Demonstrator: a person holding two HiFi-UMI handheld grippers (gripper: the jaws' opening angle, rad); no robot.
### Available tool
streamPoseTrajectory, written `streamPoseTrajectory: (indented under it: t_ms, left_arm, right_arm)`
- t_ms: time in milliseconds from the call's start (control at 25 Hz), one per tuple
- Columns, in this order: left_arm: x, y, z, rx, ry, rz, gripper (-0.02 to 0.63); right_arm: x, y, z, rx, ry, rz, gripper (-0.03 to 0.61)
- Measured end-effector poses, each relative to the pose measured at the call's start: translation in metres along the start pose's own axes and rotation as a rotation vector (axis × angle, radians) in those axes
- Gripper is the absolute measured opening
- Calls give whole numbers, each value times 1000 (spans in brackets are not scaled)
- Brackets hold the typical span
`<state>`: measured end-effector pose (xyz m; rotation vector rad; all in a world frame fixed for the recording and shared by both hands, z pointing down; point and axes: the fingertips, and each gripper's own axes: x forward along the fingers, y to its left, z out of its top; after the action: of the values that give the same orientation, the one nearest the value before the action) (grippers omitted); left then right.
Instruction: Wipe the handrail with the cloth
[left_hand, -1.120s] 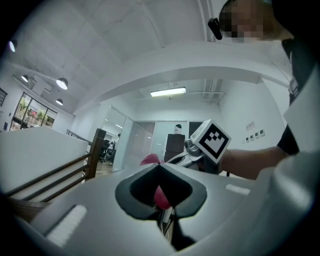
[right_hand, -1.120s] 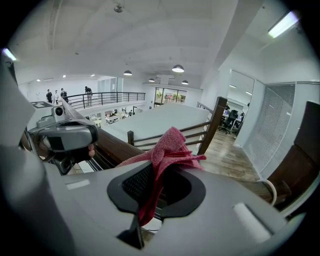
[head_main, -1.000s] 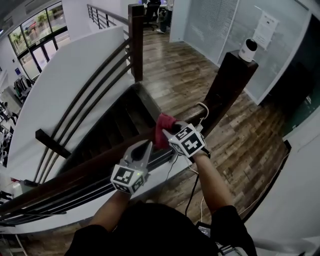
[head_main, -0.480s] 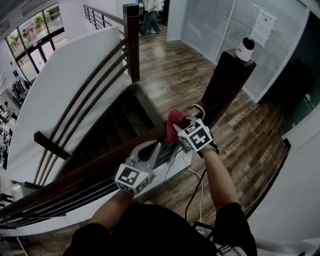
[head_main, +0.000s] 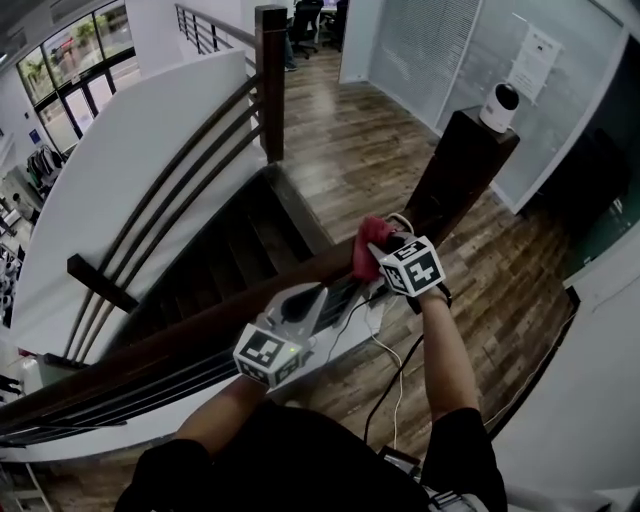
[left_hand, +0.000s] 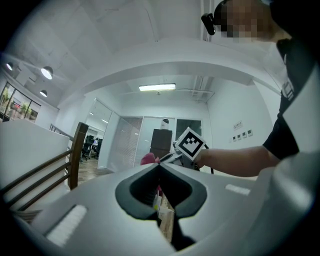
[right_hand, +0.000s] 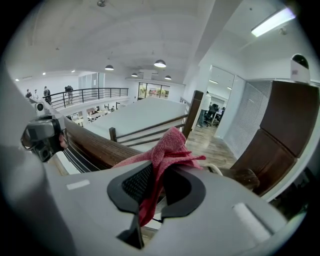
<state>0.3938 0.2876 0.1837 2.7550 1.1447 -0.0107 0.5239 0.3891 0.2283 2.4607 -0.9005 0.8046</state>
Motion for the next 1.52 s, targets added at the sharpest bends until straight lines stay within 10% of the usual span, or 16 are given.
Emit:
streamPoseTrajectory:
  t_ms: [680,1040,1520]
  left_arm:
    - [-68,27,-1,-5,-7,203,0]
    - [-118,41,14,-32,-66,263,0]
    - [-334,70,34,47,-162,618,0]
  right_arm:
    - [-29,-50,-13,52,-157,-364,46]
    - [-69,53,23,128,-440,-154,46]
    - [-111,326,109,-40,-828,464,46]
